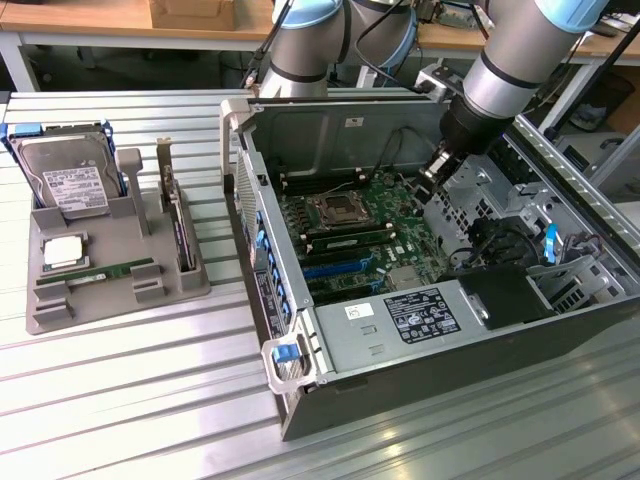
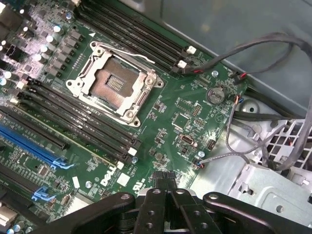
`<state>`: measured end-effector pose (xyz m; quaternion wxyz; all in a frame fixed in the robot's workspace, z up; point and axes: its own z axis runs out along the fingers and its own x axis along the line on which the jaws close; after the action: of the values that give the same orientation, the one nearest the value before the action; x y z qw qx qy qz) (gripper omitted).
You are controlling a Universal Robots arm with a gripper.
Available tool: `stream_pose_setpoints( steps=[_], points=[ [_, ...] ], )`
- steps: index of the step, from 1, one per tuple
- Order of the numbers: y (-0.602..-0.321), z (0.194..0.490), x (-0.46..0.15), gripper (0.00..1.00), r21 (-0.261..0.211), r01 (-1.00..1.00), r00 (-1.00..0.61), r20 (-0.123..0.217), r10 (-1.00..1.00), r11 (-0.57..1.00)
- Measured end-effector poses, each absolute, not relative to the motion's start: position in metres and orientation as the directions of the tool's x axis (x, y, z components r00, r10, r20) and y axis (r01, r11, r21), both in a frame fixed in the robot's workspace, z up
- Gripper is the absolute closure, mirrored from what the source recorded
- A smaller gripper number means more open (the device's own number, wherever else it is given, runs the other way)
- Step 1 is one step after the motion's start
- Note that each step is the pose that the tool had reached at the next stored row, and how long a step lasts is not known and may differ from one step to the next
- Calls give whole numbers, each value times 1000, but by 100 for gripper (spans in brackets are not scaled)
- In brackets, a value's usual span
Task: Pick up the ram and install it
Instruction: 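Press down the ram until it locks into place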
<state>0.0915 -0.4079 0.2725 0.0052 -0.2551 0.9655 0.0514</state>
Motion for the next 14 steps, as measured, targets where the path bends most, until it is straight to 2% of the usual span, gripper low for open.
stream_pose_setpoints(
  steps=[14],
  points=[
    [-408,272,91,90,96,-272,-962,-36,-270,958]
  ],
)
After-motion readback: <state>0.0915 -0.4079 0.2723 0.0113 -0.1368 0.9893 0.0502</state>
